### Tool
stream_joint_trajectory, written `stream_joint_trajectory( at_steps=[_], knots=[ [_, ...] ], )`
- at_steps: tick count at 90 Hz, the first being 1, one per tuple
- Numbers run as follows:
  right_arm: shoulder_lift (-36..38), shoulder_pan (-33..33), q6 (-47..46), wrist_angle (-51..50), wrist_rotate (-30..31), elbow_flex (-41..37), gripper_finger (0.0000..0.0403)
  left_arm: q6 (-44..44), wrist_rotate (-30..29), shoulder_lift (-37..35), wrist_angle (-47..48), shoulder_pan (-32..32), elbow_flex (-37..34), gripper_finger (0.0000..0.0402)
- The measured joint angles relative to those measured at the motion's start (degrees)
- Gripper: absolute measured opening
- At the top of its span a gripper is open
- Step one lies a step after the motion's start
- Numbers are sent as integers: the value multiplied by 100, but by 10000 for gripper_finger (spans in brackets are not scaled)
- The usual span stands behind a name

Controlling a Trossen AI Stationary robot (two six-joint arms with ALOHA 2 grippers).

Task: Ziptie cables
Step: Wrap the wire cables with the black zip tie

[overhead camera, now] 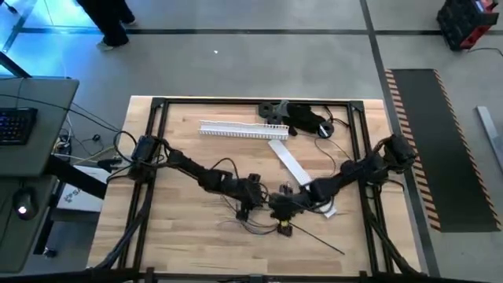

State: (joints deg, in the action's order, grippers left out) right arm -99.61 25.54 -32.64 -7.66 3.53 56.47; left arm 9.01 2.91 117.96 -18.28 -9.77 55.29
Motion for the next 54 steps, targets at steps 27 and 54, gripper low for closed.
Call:
stream_joint_trajectory(
  at_steps=[27,54],
  knots=[
    [299,1111,-345,-197,1592,15,0,306,324,-186,104,165,-25,2],
    [227,1127,654,-664,1726,15,78,165,420,-796,652,193,-52,0]
  ],
)
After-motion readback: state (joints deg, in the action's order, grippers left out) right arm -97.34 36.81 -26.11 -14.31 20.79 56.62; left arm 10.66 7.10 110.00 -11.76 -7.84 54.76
